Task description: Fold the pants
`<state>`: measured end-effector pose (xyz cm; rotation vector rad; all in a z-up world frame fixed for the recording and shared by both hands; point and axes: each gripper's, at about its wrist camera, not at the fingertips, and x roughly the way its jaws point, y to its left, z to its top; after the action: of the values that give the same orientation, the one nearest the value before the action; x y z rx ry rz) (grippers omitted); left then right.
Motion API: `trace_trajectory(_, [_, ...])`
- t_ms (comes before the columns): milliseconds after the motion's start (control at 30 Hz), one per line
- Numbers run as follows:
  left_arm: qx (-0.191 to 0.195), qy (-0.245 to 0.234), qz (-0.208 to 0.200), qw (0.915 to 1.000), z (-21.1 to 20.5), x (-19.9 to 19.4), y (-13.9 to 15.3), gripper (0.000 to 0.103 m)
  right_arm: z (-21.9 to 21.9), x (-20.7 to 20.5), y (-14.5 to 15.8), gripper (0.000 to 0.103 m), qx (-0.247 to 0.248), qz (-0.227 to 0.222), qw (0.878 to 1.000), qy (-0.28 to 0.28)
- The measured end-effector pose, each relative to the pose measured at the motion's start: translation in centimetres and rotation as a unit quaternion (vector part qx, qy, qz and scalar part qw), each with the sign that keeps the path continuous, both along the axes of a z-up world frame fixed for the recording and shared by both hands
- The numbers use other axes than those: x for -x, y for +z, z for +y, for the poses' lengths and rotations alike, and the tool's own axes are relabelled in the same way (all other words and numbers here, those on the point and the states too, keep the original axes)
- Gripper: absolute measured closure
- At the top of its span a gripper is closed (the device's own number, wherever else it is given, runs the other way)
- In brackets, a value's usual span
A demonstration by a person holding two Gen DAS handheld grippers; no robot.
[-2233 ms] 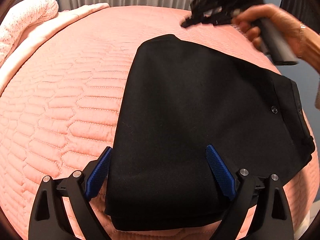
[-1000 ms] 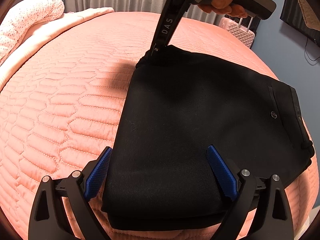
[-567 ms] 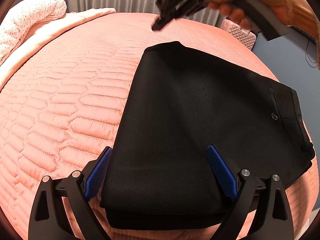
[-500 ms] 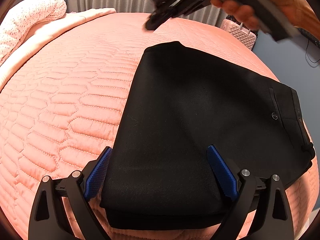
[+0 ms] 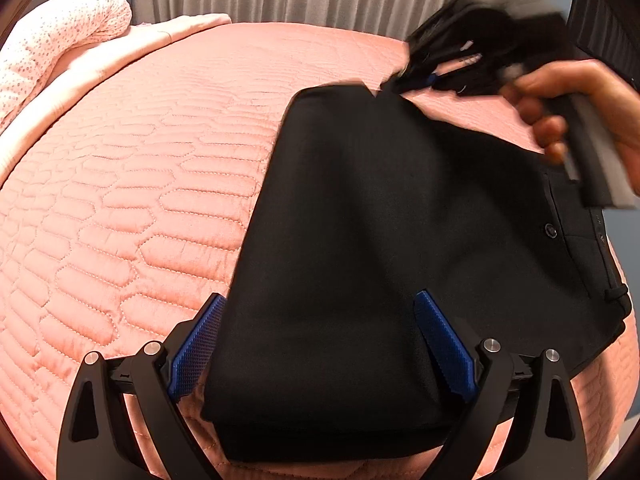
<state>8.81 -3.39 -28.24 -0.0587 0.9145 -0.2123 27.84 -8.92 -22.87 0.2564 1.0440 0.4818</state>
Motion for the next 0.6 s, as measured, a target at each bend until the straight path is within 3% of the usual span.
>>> trace_trajectory(33, [0.000,0.000,0.000,1.0000,0.0,0.0,0.0,0.010,1.1,1.3,0.0,0.098,-0.017,0.000,1.000,0.025])
trace_trajectory(67, [-0.002,0.001,0.000,1.0000,-0.1,0.0,0.0,0.010,2.7,1.9,-1.1,0.101,0.011,0.006,0.998,0.060])
trace_trajectory(133, [-0.004,0.004,0.002,1.0000,-0.3,-0.1,0.1,0.010,0.9,0.8,-3.4,0.103,0.050,0.040,0.998,0.029])
trace_trajectory(167, [-0.004,0.006,0.003,1.0000,-0.4,-0.2,0.1,0.010,-1.5,0.5,-4.1,0.103,-0.025,0.063,0.998,-0.014])
trace_trajectory(233, [-0.004,0.000,0.021,0.9998,-0.3,-0.6,0.7,0.010,-4.3,3.6,-1.7,0.097,-0.038,0.013,0.995,-0.095])
trace_trajectory(300, [0.000,0.003,0.046,0.9989,0.6,-1.5,2.0,0.011,-5.3,7.3,0.4,0.097,-0.067,-0.027,0.993,-0.098])
trace_trajectory(333, [0.013,0.010,0.039,0.9991,1.3,-2.2,3.2,0.011,-5.8,10.3,1.4,0.097,-0.055,-0.049,0.991,-0.110])
trace_trajectory(367, [0.032,0.012,0.026,0.9991,1.9,-3.3,4.6,0.011,-6.8,11.9,2.1,0.097,-0.047,-0.060,0.990,-0.116])
trace_trajectory(467, [0.045,0.004,0.002,0.9990,1.9,-8.9,8.0,0.011,-10.8,13.2,0.0,0.096,-0.006,-0.062,0.990,-0.130])
trace_trajectory(533, [0.030,0.005,-0.006,0.9995,1.3,-14.5,9.1,0.011,-11.4,14.7,-2.3,0.096,0.025,-0.050,0.991,-0.125])
trace_trajectory(567, [0.019,0.012,0.001,0.9998,1.1,-16.8,8.9,0.011,-10.9,15.3,-5.3,0.096,0.035,-0.040,0.991,-0.124])
trace_trajectory(600, [0.008,0.008,0.015,0.9998,0.8,-19.1,8.2,0.011,-11.5,15.9,-6.2,0.098,0.041,-0.028,0.991,-0.124])
